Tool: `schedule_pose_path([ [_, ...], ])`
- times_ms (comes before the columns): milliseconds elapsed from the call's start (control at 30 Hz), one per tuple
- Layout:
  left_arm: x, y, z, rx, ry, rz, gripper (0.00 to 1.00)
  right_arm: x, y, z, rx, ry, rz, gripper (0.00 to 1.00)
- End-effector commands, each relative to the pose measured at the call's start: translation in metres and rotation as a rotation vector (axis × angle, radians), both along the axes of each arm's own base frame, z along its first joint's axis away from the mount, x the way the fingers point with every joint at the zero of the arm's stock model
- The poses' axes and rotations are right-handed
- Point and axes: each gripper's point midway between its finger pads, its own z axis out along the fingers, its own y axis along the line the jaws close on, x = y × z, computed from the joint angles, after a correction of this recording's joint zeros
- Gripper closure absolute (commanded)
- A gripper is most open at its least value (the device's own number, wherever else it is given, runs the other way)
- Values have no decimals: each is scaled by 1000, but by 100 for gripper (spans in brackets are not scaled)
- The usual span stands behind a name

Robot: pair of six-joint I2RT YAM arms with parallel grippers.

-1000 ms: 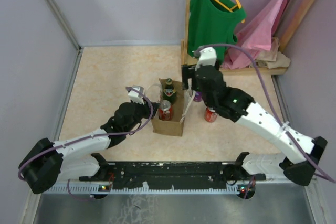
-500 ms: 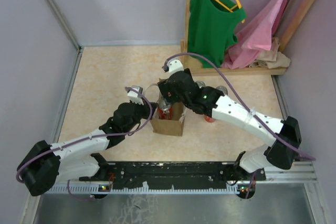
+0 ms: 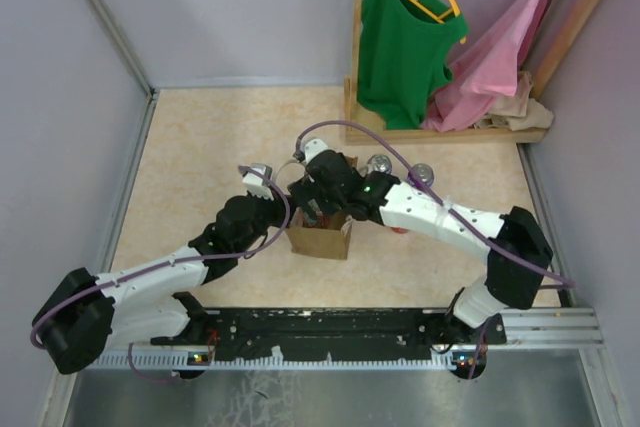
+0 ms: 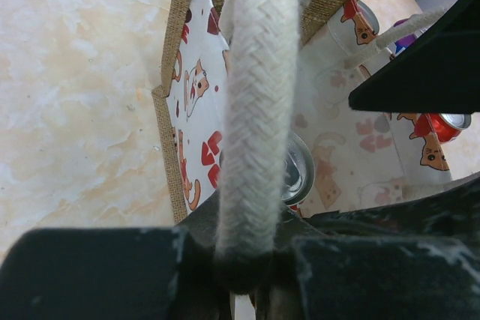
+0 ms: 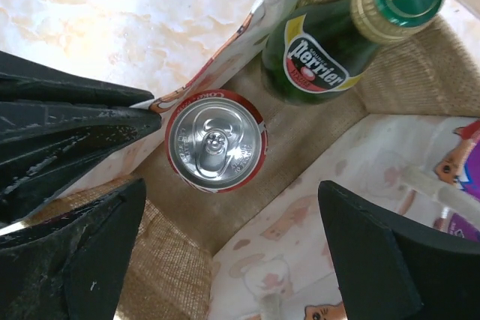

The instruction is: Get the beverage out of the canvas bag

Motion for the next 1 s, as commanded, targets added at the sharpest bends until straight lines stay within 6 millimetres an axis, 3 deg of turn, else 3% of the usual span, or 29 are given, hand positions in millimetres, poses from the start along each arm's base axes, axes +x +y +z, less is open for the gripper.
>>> schedule_pose_path([
  [0,-7,3,-14,38,31,-17,98,-6,11,-8,16,21,47,2],
  [467,-7,3,-13,37,28,-15,95,2,21,-45,-30,45,48,1],
  [667,-8,2,-13,42,25,-21,96,11,21,-48,-29,4,26,2],
  [700,-8,2,-13,42,27,-22,96,11,22,-48,-26,2,27,2],
  [733,-8,2,-13,41,26,-23,97,11,22,-61,-51,20,29,3],
  [967,-8,1,-13,38,29,-23,97,10,23,-76,-63,44,29,15],
])
